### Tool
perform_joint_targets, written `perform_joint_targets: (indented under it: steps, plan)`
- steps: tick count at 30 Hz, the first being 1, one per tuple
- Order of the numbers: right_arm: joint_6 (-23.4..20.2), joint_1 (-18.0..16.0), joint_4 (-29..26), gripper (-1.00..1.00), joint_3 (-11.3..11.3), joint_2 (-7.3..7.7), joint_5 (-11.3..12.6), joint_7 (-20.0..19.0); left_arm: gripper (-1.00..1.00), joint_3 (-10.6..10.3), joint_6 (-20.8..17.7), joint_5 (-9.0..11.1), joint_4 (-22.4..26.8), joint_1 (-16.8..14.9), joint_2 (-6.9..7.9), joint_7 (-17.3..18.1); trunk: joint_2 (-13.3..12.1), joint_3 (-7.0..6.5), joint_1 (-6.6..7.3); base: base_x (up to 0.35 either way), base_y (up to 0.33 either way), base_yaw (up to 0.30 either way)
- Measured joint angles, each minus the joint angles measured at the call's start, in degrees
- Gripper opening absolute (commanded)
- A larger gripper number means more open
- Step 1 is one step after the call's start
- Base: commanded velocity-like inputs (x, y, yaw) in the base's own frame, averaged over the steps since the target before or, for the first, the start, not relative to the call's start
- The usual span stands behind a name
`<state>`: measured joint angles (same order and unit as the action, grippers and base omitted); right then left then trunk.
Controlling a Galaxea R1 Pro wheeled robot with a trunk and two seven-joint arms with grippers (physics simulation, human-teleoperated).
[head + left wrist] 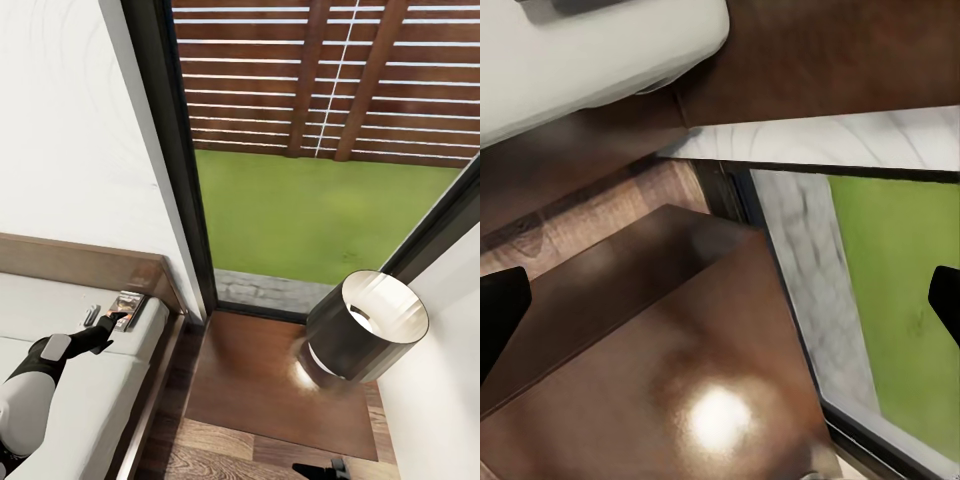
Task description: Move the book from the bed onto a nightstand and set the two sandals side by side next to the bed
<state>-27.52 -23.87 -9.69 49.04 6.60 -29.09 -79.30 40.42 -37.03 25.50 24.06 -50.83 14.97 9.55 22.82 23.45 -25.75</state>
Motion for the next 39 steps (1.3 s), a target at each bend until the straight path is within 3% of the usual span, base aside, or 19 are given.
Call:
perform_joint_targets:
  steps: [1, 5, 9, 24, 27, 30, 32, 34, 36, 39]
  plan:
    - [-0.1, -0.1, -0.2, 1.0, -0.1, -2.09, 0.0, 0.0, 1.0, 0.0, 0.0, 0.0, 0.0, 0.0, 0.0, 0.0, 0.0, 0.0, 0.0, 0.0, 0.0, 0.0]
    - [-0.5, -0.2, -2.5, 1.0, -0.5, -7.65, 0.0, 0.1, 1.0, 0.0, 0.0, 0.0, 0.0, 0.0, -0.04, 0.0, 0.0, 0.0, 0.0, 0.0, 0.0, 0.0]
    - [-0.8, -0.3, -4.1, 1.0, -0.7, -8.97, 0.0, 0.1, 1.0, 0.0, 0.0, 0.0, 0.0, 0.0, -0.16, 0.0, 0.0, 0.0, 0.0, 0.0, 0.0, 0.0]
    - [-4.8, -3.2, -5.1, 1.0, -0.9, -10.67, 0.1, -0.5, 1.0, 0.0, -0.1, 0.0, -0.1, 0.0, -0.43, 0.2, 0.0, 0.0, 0.0, 0.0, 0.0, 0.0]
    - [-4.8, -3.2, -5.0, 1.0, -4.6, -10.87, 0.1, -1.5, 1.0, 0.0, -0.1, 0.0, -0.1, 0.0, -0.45, 0.2, 0.0, 0.0, 0.0, 0.0, 0.0, 0.0]
    - [-4.8, -3.3, -5.1, 1.0, -11.3, -10.85, 0.2, -4.5, 1.0, 0.0, -0.1, 0.0, -0.1, 0.0, -0.78, 0.2, 0.0, 0.0, 0.0, 0.0, 0.0, 0.0]
    - [-4.7, -3.3, -5.1, 1.0, -17.8, -10.84, 0.2, -5.6, 1.0, 0.0, -0.1, 0.0, -0.1, 0.0, -1.02, 0.2, 0.0, 0.0, 0.0, 0.0, 0.0, 0.0]
    - [-4.4, -3.3, -5.1, 1.0, -22.0, -10.8, 0.2, -5.9, 1.0, 0.0, 0.0, 0.0, -0.1, 0.0, -1.12, 0.2, 0.0, 0.0, 0.0, 0.0, 0.0, 0.0]
    - [-3.9, -3.2, -5.1, 1.0, -25.3, -10.55, 0.2, -6.1, 1.0, 0.0, 0.0, 0.0, -0.1, 0.0, -1.19, 0.2, 0.0, 0.0, 0.0, 0.0, 0.0, 0.0]
    - [-1.4, -3.1, -4.8, 1.0, -26.7, -8.83, 0.2, -6.1, 1.0, 0.0, 0.0, 0.0, -0.1, 0.0, -1.21, 0.2, 0.0, 0.0, 0.0, 0.0, 0.0, 0.0]
